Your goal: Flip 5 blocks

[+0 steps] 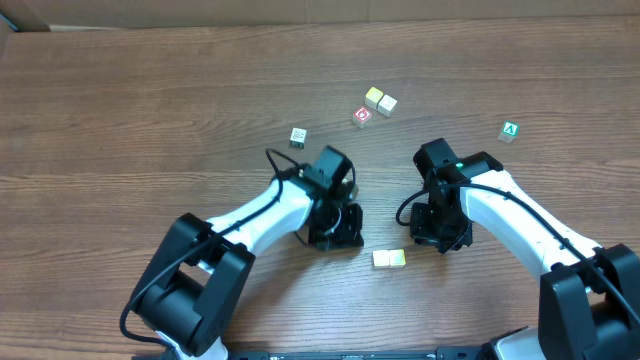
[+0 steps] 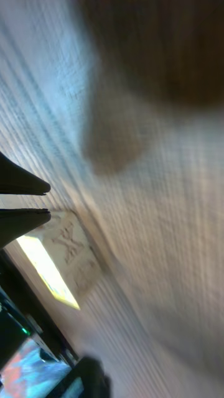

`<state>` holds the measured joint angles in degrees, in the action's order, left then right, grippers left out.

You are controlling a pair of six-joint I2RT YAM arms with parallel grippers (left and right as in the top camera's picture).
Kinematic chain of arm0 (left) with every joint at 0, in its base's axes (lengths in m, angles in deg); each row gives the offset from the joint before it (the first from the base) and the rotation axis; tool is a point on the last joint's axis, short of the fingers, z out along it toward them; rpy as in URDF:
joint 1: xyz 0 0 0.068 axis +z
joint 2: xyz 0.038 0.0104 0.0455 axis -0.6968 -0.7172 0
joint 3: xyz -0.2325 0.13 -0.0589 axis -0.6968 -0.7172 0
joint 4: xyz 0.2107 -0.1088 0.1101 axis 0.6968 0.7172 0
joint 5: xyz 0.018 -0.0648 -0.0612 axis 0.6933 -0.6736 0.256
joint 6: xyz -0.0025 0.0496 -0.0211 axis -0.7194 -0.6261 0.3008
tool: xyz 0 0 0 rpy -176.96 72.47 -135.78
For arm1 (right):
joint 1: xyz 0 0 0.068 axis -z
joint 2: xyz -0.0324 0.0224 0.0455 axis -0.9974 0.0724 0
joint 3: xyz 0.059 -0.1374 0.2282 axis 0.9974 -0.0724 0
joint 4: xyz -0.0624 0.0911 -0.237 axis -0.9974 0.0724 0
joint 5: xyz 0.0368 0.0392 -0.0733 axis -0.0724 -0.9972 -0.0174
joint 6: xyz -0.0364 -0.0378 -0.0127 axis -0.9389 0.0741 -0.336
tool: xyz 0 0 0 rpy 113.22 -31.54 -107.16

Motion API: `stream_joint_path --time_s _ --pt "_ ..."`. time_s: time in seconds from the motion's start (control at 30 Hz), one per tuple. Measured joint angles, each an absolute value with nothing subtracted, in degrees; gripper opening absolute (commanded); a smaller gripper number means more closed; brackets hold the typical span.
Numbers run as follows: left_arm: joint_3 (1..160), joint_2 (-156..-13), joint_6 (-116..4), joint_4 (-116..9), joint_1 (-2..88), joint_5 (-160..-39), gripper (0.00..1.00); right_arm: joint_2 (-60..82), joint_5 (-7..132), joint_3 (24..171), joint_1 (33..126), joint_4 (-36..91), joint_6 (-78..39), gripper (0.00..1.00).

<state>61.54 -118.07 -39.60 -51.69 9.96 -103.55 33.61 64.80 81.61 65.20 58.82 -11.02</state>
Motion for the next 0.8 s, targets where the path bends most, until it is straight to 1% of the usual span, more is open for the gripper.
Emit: stream_joint_path --time_s 0.07,0.1,0.13,0.23,0.27,0.33,0.4,0.43,0.47,0.5,0.53,0.63,0.7,0.77,0.8 --pt "64.71 -118.13 -40.98 -49.41 10.96 -101.89 0.15 33.61 64.76 81.61 65.2 58.84 -11.0 0.51" --pt "66.74 -118.13 -41.85 -48.1 11.51 -100.62 0.22 33.61 64.76 81.63 65.2 58.88 -10.8 0.53" --pt "68.51 -118.13 -42.81 -46.97 11.97 -99.38 0.26 33.61 64.78 81.61 65.2 58.93 -10.78 0.54" --pt "73.45 -118.13 -44.71 -44.58 13.06 -95.01 0.5 33.61 64.8 81.61 65.2 59.34 -10.84 0.6" --pt "74.81 -118.13 -45.33 -44.19 13.24 -93.22 0.54 33.61 64.78 81.63 65.2 59.47 -10.82 0.6" --pt "76.51 -118.13 -46.13 -43.97 13.56 -90.75 0.57 33.61 64.78 81.61 65.2 59.82 -10.84 0.61" --pt "77.3 -118.13 -48.12 -44.04 13.85 -88.82 0.53 33.61 64.76 81.61 65.2 60.2 -10.87 0.62" --pt "77.36 -118.13 -49.46 -44.19 13.89 -88.01 0.53 33.61 64.76 81.63 65.18 60.2 -10.84 0.62" --pt "77.39 -118.15 -50.79 -44.21 13.91 -87.4 0.55 33.61 64.76 81.61 65.2 60.35 -10.84 0.63" --pt "77.39 -118.2 -52.19 -44.23 13.94 -86.77 0.64 33.61 64.78 81.61 65.2 60.33 -10.84 0.63" --pt "77.39 -118.22 -53.41 -44.39 13.94 -86.31 0.69 33.61 64.78 81.61 65.2 60.35 -10.84 0.63" --pt "77.43 -118.96 -57.5 -45.98 13.94 -85.26 0.73 33.61 64.76 81.61 65.2 60.33 -10.87 0.63" --pt "77.45 -120.08 -59.82 -47.38 13.94 -84.84 0.73 33.61 64.76 81.61 65.2 60.37 -10.87 0.63" --pt "77.45 -121.52 -62.37 -48.78 13.94 -84.8 0.7 33.61 64.76 81.61 65.2 60.57 -10.87 0.63" --pt "77.45 -122.13 -63.75 -49.39 13.94 -84.78 0.65 33.61 64.78 81.61 65.2 60.76 -10.84 0.63"
